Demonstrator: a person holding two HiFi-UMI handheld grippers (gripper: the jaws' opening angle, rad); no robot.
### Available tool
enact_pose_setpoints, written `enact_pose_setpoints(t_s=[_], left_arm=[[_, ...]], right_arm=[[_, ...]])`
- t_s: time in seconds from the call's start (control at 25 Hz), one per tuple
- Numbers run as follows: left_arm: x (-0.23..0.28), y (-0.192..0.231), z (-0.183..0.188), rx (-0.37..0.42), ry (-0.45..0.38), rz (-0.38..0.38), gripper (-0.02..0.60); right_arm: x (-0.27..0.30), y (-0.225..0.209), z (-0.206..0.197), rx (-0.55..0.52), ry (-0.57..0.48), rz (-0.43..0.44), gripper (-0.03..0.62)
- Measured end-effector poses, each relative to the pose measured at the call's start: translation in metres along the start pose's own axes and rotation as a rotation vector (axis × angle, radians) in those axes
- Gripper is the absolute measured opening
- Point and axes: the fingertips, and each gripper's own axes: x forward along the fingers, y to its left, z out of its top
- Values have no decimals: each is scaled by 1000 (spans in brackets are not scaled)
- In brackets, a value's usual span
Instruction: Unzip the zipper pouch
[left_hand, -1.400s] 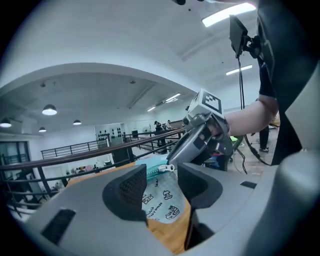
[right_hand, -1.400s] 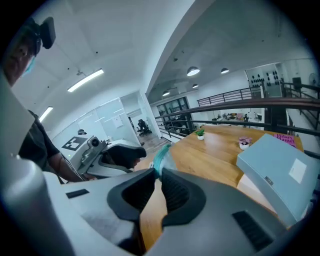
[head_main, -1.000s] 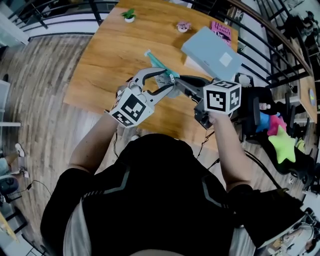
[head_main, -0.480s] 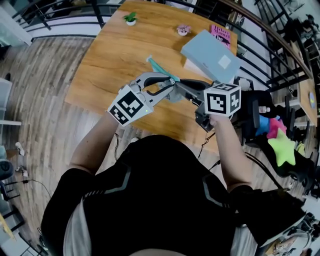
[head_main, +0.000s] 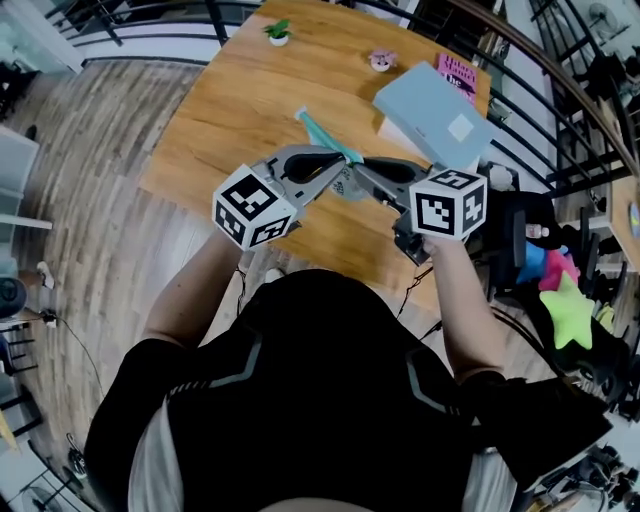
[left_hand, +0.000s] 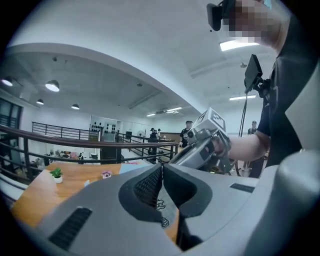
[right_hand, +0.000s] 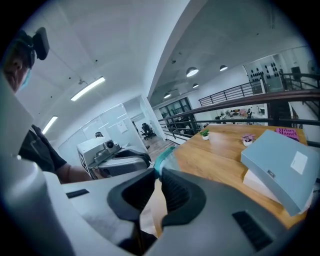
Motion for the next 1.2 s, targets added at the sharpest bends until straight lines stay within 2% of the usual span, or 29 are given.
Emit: enact_pose_setpoints(t_s=[0.4,0.52,0.64,1.0,1.2], left_arm=[[-5,5,-9,-116,39,55,32],[-3,4,-10,-117,59,60,32],[-7,16,-12,-142,61,102,31],[-15,34,-13,-121,91,184,31],[-16,45,-17,-151,90,235,31]], right_arm=[[4,3,-8,-72,42,51,51],[2,2,-11,-91,60,57,49],[-1,-3,-16,-106,82,53,48],[-13,-12,-21,-89,75,77,49],[-22,-23,-25,-85,74,88,49]])
